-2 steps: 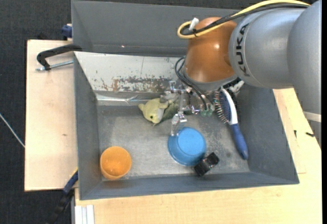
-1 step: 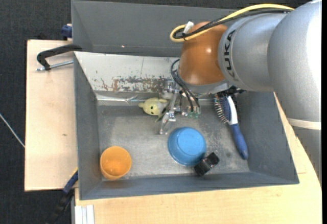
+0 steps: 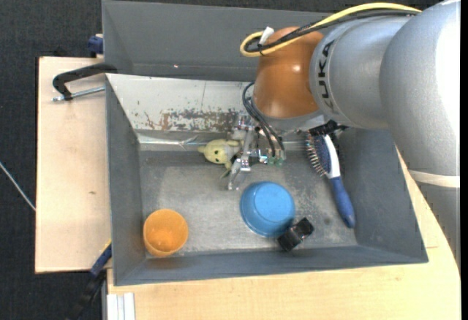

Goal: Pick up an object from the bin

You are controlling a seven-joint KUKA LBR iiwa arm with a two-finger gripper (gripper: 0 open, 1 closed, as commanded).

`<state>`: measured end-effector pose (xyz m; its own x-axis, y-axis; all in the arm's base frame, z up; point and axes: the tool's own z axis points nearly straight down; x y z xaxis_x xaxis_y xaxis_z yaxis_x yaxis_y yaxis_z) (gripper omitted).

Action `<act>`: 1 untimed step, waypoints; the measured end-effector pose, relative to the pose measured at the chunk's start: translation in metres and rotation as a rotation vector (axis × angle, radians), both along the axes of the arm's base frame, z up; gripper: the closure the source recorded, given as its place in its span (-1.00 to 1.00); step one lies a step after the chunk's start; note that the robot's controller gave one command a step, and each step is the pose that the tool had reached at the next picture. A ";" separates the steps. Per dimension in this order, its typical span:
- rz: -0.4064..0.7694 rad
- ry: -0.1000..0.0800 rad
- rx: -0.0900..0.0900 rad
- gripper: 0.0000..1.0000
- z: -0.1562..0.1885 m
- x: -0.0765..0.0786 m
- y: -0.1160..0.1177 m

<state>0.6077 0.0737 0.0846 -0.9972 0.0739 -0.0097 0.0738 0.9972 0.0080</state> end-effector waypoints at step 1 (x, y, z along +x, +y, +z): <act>-0.002 -0.006 0.001 1.00 0.002 0.002 -0.001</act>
Offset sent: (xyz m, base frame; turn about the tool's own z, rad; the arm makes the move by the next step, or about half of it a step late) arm 0.0000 0.0000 0.0000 0.0000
